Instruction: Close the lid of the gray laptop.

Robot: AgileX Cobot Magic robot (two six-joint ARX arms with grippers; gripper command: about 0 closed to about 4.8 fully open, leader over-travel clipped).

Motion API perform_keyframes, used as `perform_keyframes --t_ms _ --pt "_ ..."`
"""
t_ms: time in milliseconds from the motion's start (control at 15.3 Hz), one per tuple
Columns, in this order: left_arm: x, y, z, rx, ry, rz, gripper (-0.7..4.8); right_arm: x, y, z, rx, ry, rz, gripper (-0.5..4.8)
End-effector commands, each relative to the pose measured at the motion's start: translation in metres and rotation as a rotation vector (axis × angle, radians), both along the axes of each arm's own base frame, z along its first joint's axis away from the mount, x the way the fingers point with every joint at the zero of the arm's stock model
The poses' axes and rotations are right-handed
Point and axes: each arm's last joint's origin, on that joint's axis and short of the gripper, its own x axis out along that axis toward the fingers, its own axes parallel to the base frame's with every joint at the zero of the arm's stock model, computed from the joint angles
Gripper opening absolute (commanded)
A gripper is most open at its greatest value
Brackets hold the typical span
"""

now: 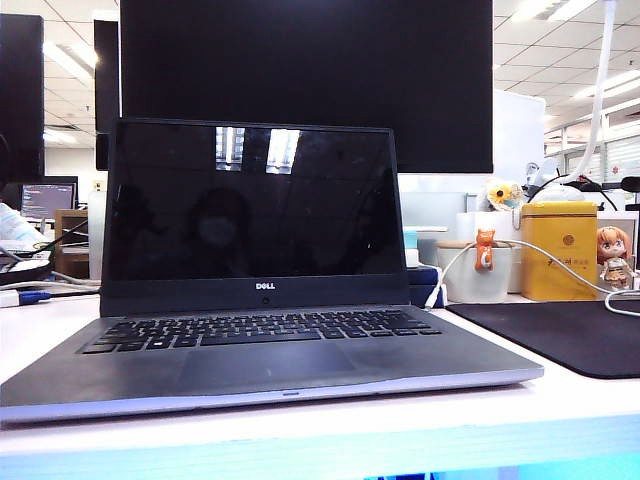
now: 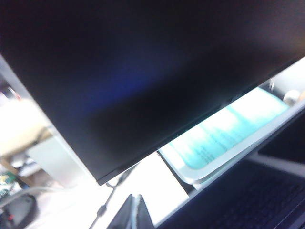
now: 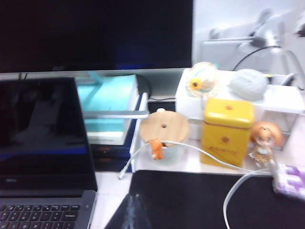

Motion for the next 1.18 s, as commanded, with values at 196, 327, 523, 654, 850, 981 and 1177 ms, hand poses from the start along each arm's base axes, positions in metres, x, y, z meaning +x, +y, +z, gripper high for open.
perform_keyframes --t_ms 196,327,523,654,850,981,1177 --pt "0.058 -0.008 0.014 -0.012 0.231 0.058 -0.06 0.006 0.001 0.005 -0.087 -0.034 0.056 -0.05" --pt "0.071 -0.01 0.009 0.007 0.314 0.063 -0.06 0.01 0.001 0.005 -0.116 -0.042 0.061 -0.05" --pt "0.08 -0.011 -0.002 0.045 0.398 0.101 -0.06 0.037 0.005 -0.003 -0.087 0.008 0.15 -0.05" --pt "0.085 -0.011 -0.007 0.048 0.41 0.101 -0.06 0.053 0.009 0.001 -0.014 0.053 0.295 -0.05" --pt "0.096 -0.014 -0.021 0.065 0.484 0.099 -0.06 0.069 0.015 0.02 0.065 0.048 0.495 -0.05" --pt "0.104 -0.015 -0.021 0.066 0.491 0.099 -0.06 0.073 0.015 0.034 0.073 0.023 0.522 -0.05" --pt "0.12 -0.019 -0.02 0.054 0.535 0.09 -0.06 0.084 0.017 0.059 0.124 0.001 0.595 -0.05"
